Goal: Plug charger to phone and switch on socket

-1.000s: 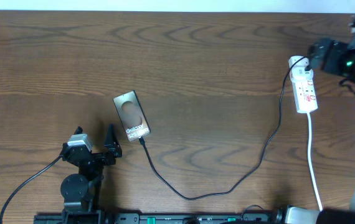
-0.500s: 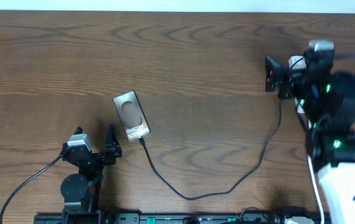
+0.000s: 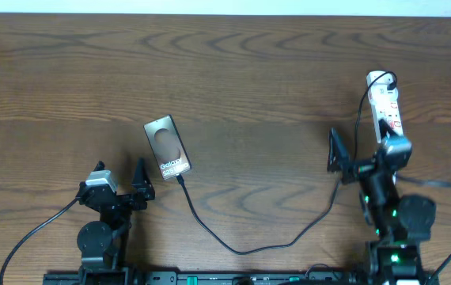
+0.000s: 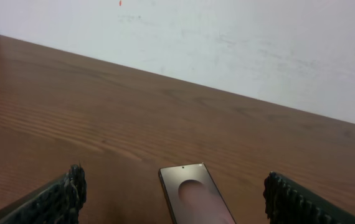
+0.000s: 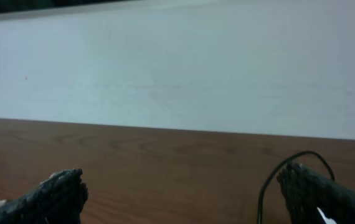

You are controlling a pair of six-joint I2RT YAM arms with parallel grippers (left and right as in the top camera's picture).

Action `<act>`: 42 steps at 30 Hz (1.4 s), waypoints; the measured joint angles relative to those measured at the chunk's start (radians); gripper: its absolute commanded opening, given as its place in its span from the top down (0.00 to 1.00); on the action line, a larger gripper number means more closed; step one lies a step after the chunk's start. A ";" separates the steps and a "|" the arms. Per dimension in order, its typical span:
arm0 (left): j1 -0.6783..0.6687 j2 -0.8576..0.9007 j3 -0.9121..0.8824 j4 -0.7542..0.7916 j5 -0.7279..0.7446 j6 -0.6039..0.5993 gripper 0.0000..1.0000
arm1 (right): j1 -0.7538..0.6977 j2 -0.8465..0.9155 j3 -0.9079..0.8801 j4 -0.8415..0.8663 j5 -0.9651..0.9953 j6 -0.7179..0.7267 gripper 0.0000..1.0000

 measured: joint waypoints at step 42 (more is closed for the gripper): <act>0.000 0.000 0.000 0.000 0.000 0.000 0.10 | -0.002 -0.500 -0.212 -0.412 0.106 0.007 0.01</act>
